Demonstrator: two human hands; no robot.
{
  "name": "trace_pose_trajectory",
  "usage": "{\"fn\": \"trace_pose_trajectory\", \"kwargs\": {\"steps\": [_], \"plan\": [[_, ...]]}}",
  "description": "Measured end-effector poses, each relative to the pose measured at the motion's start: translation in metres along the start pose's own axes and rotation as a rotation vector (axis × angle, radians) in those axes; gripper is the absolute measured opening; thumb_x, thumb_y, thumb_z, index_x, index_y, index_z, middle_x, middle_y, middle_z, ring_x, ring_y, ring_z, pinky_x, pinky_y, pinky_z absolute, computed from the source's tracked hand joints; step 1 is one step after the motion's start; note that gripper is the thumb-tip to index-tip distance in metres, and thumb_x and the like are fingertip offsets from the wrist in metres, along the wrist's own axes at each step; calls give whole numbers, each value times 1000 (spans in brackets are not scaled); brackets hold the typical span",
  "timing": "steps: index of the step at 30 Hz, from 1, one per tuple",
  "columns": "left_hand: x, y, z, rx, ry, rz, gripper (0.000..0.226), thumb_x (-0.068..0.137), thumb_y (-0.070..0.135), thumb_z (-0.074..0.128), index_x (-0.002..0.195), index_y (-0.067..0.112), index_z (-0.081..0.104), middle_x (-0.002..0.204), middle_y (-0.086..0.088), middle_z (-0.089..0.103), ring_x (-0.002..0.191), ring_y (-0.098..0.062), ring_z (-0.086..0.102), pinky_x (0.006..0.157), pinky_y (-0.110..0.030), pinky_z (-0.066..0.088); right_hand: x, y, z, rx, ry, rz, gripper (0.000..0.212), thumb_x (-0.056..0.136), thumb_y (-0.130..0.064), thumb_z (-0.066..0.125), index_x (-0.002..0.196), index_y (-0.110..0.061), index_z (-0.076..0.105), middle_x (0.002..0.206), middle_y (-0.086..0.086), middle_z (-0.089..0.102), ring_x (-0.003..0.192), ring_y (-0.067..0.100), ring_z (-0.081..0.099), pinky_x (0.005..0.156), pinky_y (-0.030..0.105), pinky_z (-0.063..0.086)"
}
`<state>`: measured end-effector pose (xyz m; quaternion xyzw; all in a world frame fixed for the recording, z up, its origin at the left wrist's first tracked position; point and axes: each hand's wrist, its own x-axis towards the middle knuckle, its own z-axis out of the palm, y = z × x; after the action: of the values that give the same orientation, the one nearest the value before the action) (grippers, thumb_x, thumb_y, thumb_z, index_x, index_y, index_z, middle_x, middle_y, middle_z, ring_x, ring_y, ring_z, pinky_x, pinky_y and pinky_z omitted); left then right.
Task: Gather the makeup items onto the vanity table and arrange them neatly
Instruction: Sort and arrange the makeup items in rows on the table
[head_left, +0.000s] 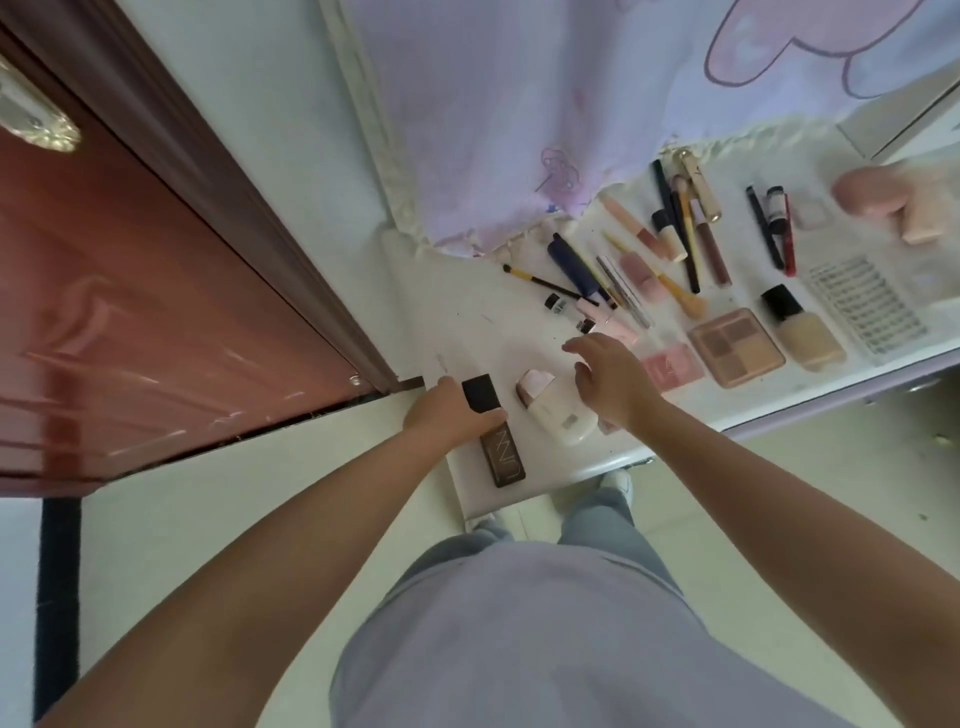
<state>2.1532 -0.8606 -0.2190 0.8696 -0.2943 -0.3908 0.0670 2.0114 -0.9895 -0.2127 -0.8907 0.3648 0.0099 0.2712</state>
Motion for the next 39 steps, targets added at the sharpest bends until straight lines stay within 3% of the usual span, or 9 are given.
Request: {"fn": "trace_pose_trajectory", "kwargs": {"steps": [3, 7, 11, 15, 18, 22, 26, 29, 39], "plan": [[-9, 0, 20, -44, -14, -19, 64, 72, 53, 65, 114, 7, 49, 113, -9, 59, 104, -26, 57, 77, -31, 46, -8, -13, 12, 32, 15, -47, 38, 83, 8, 40, 117, 1, 55, 123, 19, 55, 115, 33, 48, 92, 27, 31], [-18, 8, 35, -120, 29, -48, 36, 75, 41, 66, 89, 14, 48, 104, -7, 63, 79, -19, 52, 62, -24, 40, -14, -14, 16, -12, 35, -30, 37, 82, 8, 41, 114, 2, 58, 121, 19, 57, 112, 33, 50, 89, 24, 29], [-19, 3, 27, -92, 94, -3, 45, 75, 34, 65, 106, 4, 51, 109, -14, 57, 90, -27, 56, 65, -28, 40, -15, -12, 11, 10, 54, -2, 30, 88, -2, 44, 115, 1, 57, 118, 18, 59, 111, 32, 51, 90, 26, 31], [-18, -4, 7, -103, 123, 214, 39, 76, 25, 65, 103, 1, 49, 106, -16, 49, 83, -25, 50, 67, -30, 40, -10, -29, -1, 169, 77, -4, 29, 92, -17, 46, 115, -3, 57, 106, 13, 63, 96, 25, 58, 83, 27, 39], [-18, -1, -7, -52, 197, 390, 37, 76, 21, 65, 103, 3, 48, 95, -7, 43, 78, -19, 43, 66, -27, 35, -2, -49, -11, 420, -122, 114, 35, 92, -33, 45, 119, -11, 52, 94, -1, 59, 75, 12, 58, 71, 22, 44], [-20, 3, -15, -38, 267, 471, 38, 77, 18, 63, 107, 3, 44, 87, -4, 48, 76, -20, 44, 66, -27, 33, 5, -59, -19, 511, -149, 140, 16, 91, -28, 49, 96, -14, 55, 65, -3, 58, 52, 4, 53, 50, 7, 43], [-23, 1, -21, -154, 166, 460, 41, 80, 24, 61, 112, 6, 43, 90, 0, 51, 77, -19, 49, 67, -27, 37, 5, -54, -25, 659, -185, 229, 20, 91, -25, 50, 103, -11, 56, 66, 2, 60, 58, 13, 56, 66, 20, 49], [-25, 1, -18, 37, 197, 498, 38, 85, 33, 55, 110, 6, 46, 93, -6, 54, 78, -17, 43, 65, -28, 34, 0, -45, -25, 741, -180, 282, 20, 90, -23, 51, 107, -14, 56, 64, 4, 57, 60, 17, 52, 77, 35, 49], [-29, 14, -24, 240, 255, 574, 38, 87, 35, 52, 109, 4, 47, 99, -13, 53, 80, -17, 33, 67, -28, 30, -16, -39, -30, 874, -24, 276, 20, 91, -16, 51, 108, -11, 61, 72, 0, 60, 59, 12, 53, 65, 22, 56]]}}
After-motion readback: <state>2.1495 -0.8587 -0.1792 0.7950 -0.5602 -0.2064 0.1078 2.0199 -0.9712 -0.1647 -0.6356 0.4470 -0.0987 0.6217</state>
